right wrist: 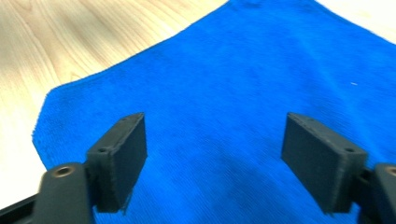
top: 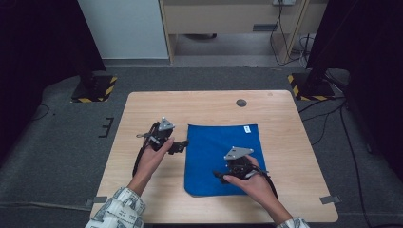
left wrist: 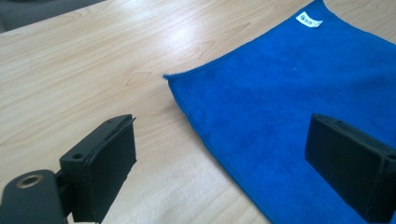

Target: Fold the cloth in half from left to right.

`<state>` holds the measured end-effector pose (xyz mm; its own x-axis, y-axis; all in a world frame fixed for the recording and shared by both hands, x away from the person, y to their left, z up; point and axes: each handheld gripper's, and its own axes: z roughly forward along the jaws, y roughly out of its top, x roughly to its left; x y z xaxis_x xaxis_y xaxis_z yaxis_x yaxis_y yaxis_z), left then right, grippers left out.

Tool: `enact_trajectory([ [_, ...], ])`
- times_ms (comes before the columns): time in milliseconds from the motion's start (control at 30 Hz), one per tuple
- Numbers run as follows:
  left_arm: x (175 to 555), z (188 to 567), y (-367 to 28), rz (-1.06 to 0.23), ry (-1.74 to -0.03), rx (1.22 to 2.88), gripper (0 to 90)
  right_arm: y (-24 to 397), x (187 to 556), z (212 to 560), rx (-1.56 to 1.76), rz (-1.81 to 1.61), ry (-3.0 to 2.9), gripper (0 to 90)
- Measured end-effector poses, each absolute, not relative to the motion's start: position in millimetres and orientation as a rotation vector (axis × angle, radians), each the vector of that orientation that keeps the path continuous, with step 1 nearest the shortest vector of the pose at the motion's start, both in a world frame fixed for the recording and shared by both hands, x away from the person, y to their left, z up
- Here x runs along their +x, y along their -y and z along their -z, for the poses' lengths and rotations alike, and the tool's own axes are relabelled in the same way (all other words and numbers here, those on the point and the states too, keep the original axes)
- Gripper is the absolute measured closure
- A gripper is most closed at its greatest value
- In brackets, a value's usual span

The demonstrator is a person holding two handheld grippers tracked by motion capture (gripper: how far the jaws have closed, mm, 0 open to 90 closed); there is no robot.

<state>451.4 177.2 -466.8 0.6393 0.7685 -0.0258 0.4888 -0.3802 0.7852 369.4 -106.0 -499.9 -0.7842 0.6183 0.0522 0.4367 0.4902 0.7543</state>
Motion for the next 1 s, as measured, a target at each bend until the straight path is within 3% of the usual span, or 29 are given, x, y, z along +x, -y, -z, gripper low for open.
enact_trajectory([
  [367, 481, 459, -152, -0.441, -0.889, 2.059, 8.2, 72, 367, 508, 0.836, -1.215, -2.583, 45.1],
  [800, 493, 461, -149, -0.423, -0.937, 2.055, 8.3, 60, 344, 504, 0.803, -1.184, -2.547, 64.0],
  [1000, 497, 467, -145, -0.412, -0.955, 2.060, 8.4, 52, 339, 503, 0.809, -1.204, -2.545, 62.2],
])
